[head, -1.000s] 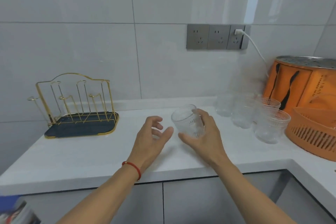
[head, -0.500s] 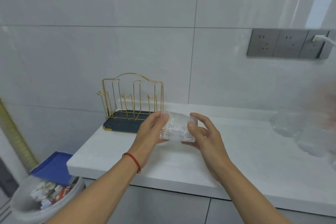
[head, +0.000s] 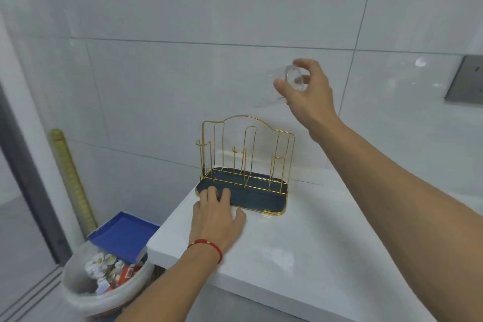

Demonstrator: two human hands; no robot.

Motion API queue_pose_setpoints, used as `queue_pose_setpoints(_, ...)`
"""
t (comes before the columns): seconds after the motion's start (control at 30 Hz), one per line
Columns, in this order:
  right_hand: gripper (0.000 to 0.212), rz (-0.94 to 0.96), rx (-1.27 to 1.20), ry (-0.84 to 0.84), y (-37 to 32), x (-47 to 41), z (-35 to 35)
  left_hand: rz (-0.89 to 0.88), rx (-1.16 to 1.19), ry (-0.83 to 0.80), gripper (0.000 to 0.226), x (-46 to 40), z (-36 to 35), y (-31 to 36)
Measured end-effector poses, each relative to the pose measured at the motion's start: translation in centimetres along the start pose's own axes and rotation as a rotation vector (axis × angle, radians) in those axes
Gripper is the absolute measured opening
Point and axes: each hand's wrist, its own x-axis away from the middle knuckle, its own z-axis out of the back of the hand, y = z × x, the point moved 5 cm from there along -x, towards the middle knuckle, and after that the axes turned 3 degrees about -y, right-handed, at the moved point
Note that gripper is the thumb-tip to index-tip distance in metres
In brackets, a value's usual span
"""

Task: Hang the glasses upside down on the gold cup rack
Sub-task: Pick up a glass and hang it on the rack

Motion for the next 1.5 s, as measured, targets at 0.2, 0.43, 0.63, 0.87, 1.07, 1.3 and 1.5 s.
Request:
queue_pose_setpoints(0.2, 0.065, 0.051, 0.290, -0.318, -0.8, -6.0, -9.4, -0.004, -0.010, -0.046, 0.049, -0.1, -0.1, -0.1)
queue_pose_setpoints(0.43, 0.069, -0.194, 0.462, -0.635, 3.2, -8.0, -16.1, -0.026, -0.039, -0.027, 0.047, -0.1, -0.2, -0.1)
queue_pose_setpoints(0.63, 0.061, -0.265, 0.585, -0.893, 5.5, -8.3, -17.9, -0.024, -0.027, 0.004, 0.048, -0.2, -0.5, -0.2)
queue_pose_setpoints(0.87, 0.052, -0.277, 0.471, -1.047, 5.8, -8.2, -18.7, -0.018, -0.027, -0.015, 0.047, -0.4, -0.7, -0.5)
queue_pose_setpoints(1.07, 0.034, -0.080, 0.405, -0.771, 4.0, -7.7, -14.8, -0.021, -0.024, 0.008, 0.045, -0.4, -0.4, -0.6)
queue_pose_setpoints(1.3, 0.030, 0.203, 0.303, -0.258, 3.5, -0.1, -3.1, -0.026, 0.044, 0.024, 0.036, -0.1, 0.6, -0.2)
queue_pose_setpoints(1.5, 0.026, 0.029, 0.490, -0.274, 11.5, 12.9, 8.5, -0.173, 0.077, 0.057, 0.021, 1.1, 2.1, 1.6)
